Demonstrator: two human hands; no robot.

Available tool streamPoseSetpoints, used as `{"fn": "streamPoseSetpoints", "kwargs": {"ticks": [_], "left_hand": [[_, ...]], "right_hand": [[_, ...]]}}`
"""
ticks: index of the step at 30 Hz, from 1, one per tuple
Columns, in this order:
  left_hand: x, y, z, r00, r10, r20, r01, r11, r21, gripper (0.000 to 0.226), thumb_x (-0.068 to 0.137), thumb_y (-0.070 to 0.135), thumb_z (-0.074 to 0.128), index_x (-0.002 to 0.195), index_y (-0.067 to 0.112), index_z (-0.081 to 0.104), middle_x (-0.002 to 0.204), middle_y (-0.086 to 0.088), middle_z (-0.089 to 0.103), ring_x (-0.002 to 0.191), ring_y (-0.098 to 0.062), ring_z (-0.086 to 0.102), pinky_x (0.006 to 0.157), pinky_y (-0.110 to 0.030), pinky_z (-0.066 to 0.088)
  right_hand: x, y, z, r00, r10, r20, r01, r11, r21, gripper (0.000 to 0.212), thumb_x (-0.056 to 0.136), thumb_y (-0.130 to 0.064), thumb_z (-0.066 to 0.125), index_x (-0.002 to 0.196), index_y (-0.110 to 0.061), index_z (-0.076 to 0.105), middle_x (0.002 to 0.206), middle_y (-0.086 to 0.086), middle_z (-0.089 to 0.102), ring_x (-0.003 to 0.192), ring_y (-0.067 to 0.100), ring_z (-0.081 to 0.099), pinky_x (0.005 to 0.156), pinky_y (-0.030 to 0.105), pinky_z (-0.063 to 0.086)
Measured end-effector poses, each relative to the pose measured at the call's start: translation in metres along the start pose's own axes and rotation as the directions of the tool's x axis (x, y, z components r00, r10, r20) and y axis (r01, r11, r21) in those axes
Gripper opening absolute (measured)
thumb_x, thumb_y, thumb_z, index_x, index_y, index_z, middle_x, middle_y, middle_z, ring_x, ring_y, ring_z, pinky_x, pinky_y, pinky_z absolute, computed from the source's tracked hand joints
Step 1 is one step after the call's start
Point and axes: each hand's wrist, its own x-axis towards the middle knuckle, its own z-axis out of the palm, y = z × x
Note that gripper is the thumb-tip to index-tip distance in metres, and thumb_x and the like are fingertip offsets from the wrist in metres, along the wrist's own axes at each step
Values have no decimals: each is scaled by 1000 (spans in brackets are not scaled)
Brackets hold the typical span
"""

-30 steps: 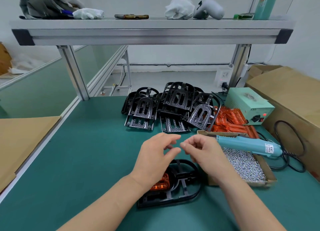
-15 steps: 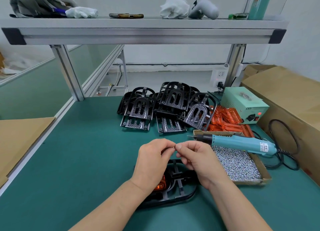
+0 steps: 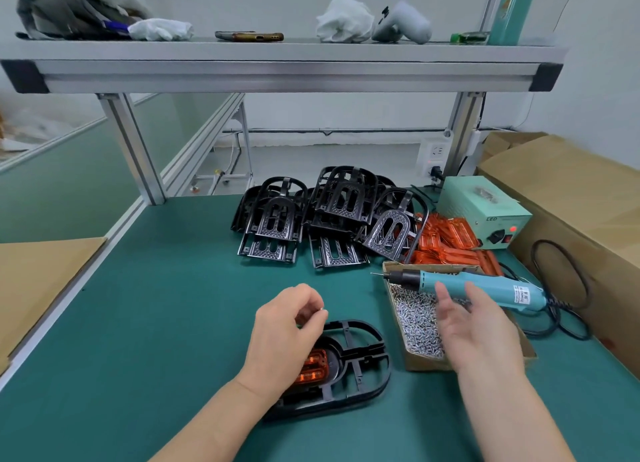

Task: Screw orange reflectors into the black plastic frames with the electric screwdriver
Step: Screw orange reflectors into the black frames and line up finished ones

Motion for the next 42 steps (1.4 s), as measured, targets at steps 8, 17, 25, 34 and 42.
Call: {"fn": "streamPoseSetpoints", "kwargs": {"ticks": [8,17,25,34,42], "left_hand": [[-2,3,1,996,-90,26,93,991,-99,37,80,3,78,74,39,67,77,14,70,80,-4,65,74,-7,44],[-7,4,2,967,-239,83,252,941,-227,26,89,7,70,80,31,72,82,11,73,81,-8,69,77,-17,52],[-8,10,8,936,-299,183,343,890,-301,20,90,7,68,82,25,72,79,6,75,80,-8,72,77,-23,54],[-9,10,9,908,-374,190,419,836,-355,15,90,4,69,83,18,72,77,3,74,75,-7,72,71,-16,53],[-9,10,9,903,-372,215,427,827,-366,17,90,5,69,82,21,72,76,3,74,76,-8,71,70,-14,51]], "right_hand": [[25,-10,13,992,100,-75,-102,995,-20,34,91,-33,72,120,-25,56,115,-6,63,68,2,61,35,14,22],[15,-5,24,965,-239,109,253,958,-136,29,86,-49,74,102,-28,62,87,-5,72,50,2,50,44,14,38],[0,9,59,976,-152,159,141,987,80,22,84,-30,78,96,-22,61,72,-9,55,60,5,56,55,20,51],[-7,25,69,947,-172,271,155,984,81,16,89,-20,72,81,-17,58,71,-5,57,55,5,52,51,18,45],[-10,30,72,951,-202,235,199,979,37,26,88,-29,73,99,-17,54,66,0,50,55,12,46,60,28,41]]}}
